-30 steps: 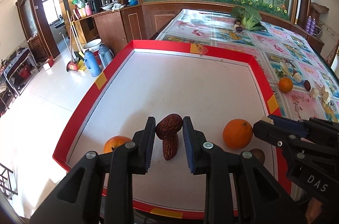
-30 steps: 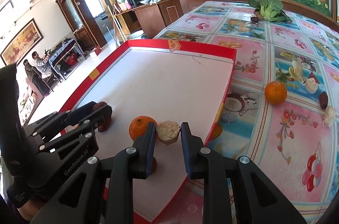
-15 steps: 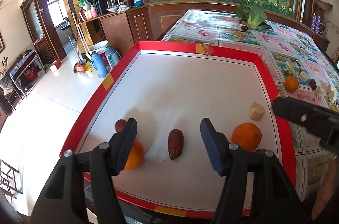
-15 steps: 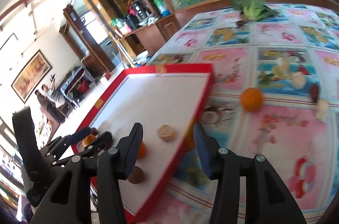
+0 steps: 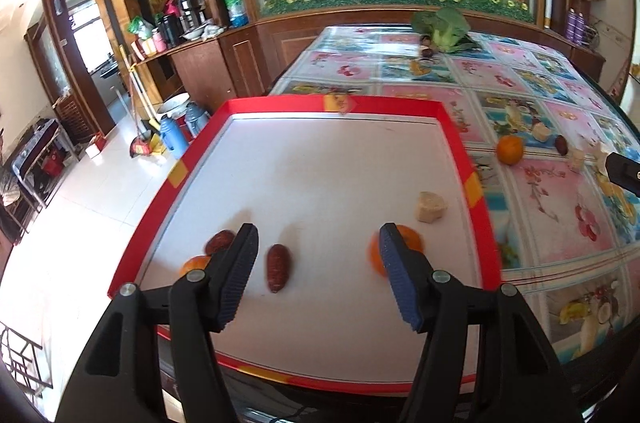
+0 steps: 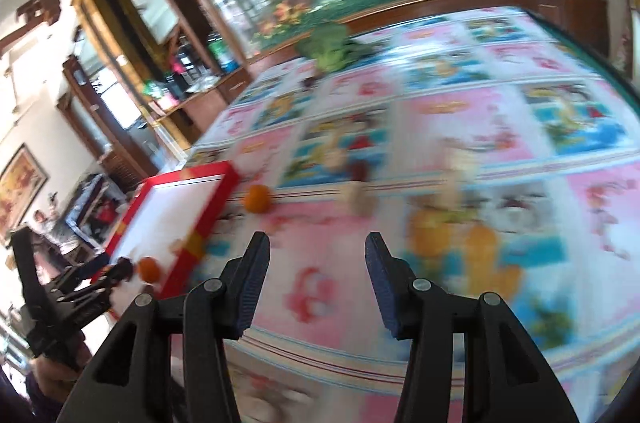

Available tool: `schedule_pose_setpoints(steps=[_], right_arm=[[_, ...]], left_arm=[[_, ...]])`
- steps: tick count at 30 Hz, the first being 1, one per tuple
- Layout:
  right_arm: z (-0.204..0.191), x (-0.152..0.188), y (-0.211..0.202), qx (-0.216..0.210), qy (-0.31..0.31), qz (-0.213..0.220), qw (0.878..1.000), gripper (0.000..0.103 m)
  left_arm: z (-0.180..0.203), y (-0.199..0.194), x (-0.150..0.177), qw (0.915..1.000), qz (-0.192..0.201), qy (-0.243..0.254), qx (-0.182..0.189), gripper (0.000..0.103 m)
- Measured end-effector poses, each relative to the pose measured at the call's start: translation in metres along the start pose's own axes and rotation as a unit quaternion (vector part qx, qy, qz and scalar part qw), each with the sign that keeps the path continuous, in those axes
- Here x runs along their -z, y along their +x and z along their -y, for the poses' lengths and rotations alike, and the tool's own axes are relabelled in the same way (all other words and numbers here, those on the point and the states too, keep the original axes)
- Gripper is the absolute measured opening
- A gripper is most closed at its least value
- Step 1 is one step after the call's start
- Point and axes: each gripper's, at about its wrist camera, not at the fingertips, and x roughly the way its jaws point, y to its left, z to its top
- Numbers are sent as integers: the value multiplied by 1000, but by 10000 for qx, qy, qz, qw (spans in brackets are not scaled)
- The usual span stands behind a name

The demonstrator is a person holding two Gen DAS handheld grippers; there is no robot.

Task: Organize fruits
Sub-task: 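Move both grippers back over the remaining items on the tablecloth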

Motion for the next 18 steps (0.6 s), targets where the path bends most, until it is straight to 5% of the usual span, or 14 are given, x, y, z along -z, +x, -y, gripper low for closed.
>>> schedule_pose_setpoints(steps=[6,9,18], right_arm=[[36,-2,-7,464,153,-54,9988,49],[49,-7,-6,370,410,-67,9985,49],[49,-20,19,790,357,-197,9960,43]], left_arm=[[42,-14,0,9983,48,440,383,69],[60,-18,4,9967,39,616,533,73],[102,-23,13,9916,-90,1005,805,73]])
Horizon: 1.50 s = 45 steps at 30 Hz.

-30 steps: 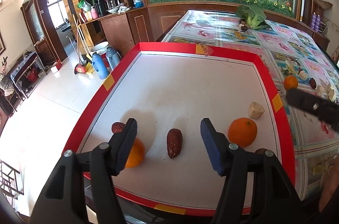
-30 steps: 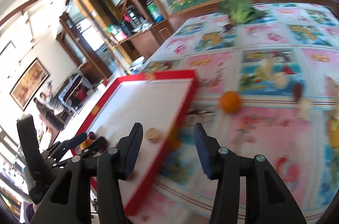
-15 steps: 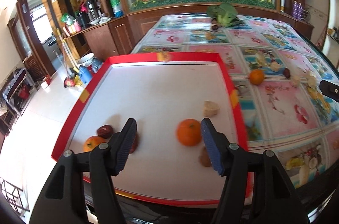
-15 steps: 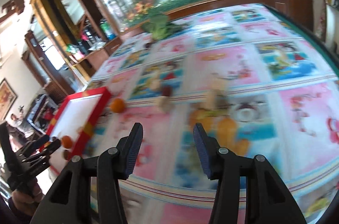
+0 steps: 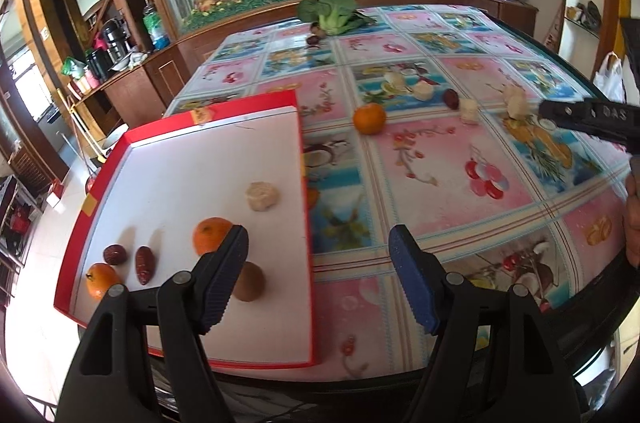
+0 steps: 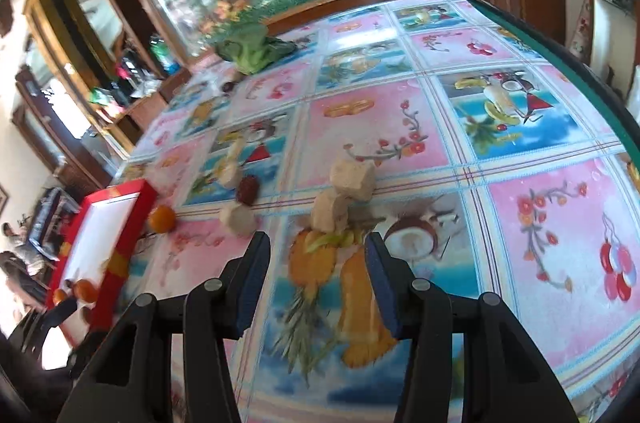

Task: Organize fruits
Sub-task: 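Move both grippers back over the remaining items on the tablecloth, then grasp a beige cube with the right gripper while the left gripper grasps another beige cube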

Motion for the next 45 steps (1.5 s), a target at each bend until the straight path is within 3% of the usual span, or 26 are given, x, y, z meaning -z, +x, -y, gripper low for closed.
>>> schedule_pose_setpoints(steps=[1,4,5,9,14,17,24,28,32,34,39,40,45], right_arm=[[0,-3,3,11,28,1,10000,35],[-6,-11,17,293,-120,-138,9994,32],[-8,-13,23,346,-191,-239,9989,23],[-8,-13,33,513,-274,-371,9976,17],[5,-12,27,157,14,-296,9994,17],[12,-14,16,-310,291,-144,9990,17],[25,-23,-5,-823,789,334,9929,17],[34,-26,-4,-997,1062,305,9889,17],[32,-25,1,-1060,1045,198,9887,17],[29,-26,-1,-1073,998,236,9889,17],[25,-25,1,-1009,863,235,9909,17],[23,-25,1,-990,808,228,9915,17],[9,-22,3,-755,408,232,9960,17]], left_arm=[[4,1,0,10000,-22,40,26,73],[14,3,-1,9998,-92,138,140,73],[18,4,-3,9997,-109,167,164,73],[28,6,-18,9991,-117,223,334,73],[45,12,-46,9970,-107,258,716,74],[60,23,-62,9957,-81,365,852,73],[92,64,-92,9909,-399,309,1248,73],[106,84,-102,9887,-558,319,1351,55],[110,97,-108,9883,-641,205,1371,52],[112,102,-109,9870,-690,175,1441,40],[118,108,-110,9855,-756,167,1508,29],[118,108,-110,9852,-746,159,1538,22],[119,108,-110,9845,-691,118,1610,20]])
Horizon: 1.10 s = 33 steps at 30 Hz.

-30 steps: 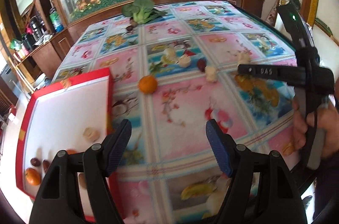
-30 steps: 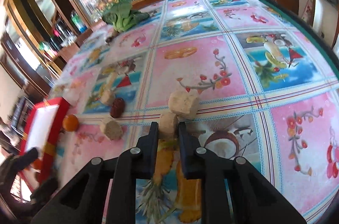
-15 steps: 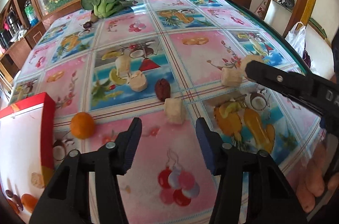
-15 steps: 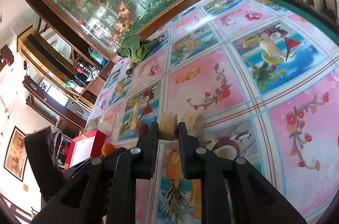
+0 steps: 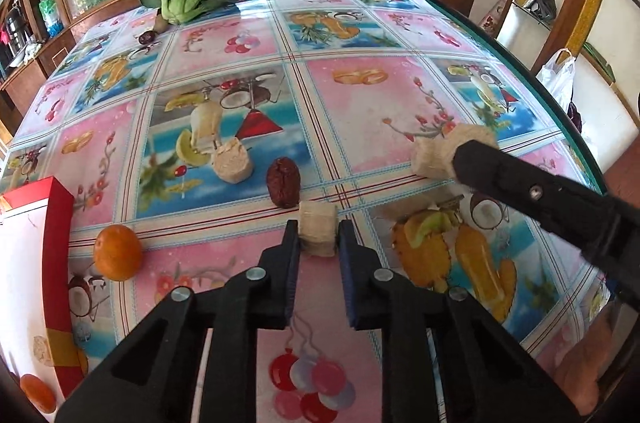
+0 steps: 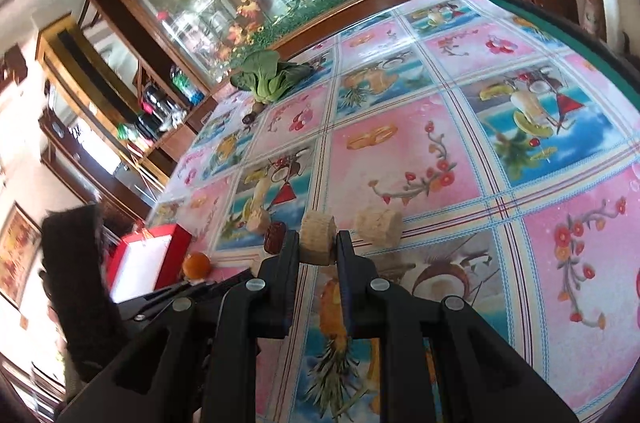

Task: Organize fruits
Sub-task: 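Grasp a beige cube with the right gripper while the left gripper grasps another beige cube, then carry both beige cubes into the red-rimmed tray and open both grippers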

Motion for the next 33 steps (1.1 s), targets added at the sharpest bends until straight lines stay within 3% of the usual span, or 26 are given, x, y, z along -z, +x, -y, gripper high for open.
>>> schedule_pose_setpoints(steps=[9,21,28,33], right_arm=[[-15,4,-3,316,-528,261,9978,17],[-20,5,-5,833,-716,623,9920,17],[-36,20,2,371,-319,419,9979,16],[-95,35,22,-220,-588,66,9980,16]], left_arm=[[0,-33,16,9993,377,-75,-46,20],[-40,-134,53,9887,1413,-452,-218,20],[-84,-176,72,9792,1835,-778,-374,20],[-130,-188,90,9724,1888,-1195,-676,20]])
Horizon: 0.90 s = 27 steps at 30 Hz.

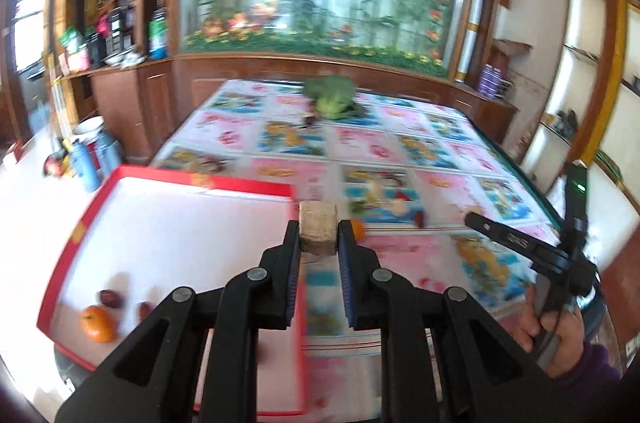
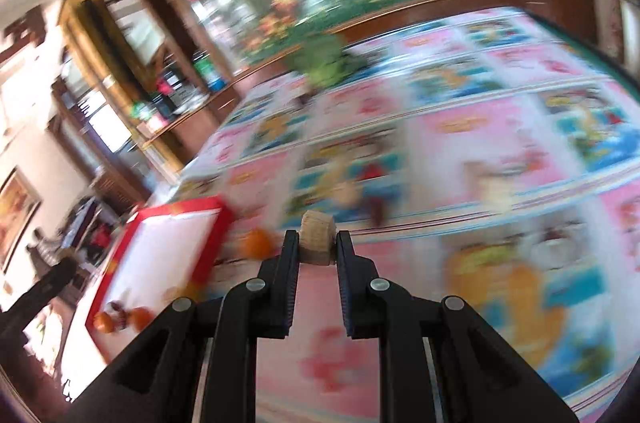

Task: Organize fruits
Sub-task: 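Carry both beige cubes into the red-rimmed tray and open both grippers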

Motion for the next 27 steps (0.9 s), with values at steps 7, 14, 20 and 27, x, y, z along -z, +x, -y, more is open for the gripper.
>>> schedule_pose_setpoints(steps=[7,14,20,27], right_arm=[[-85,0,39,-666,-453,-521,9954,16],[-132,9,71,-796,-735,-924,9898,16],[-155,36,89,-787,-1050,-1276,9831,16],[-166,54,109,-657,-1300,-1673,9751,17]], left_arm=[[-70,-3,9,9967,101,-429,-680,20],[-137,5,20,9902,-77,-771,-1160,20],[-167,11,31,9865,-229,-964,-1305,20],[-158,33,36,9883,-568,-779,-1181,20]])
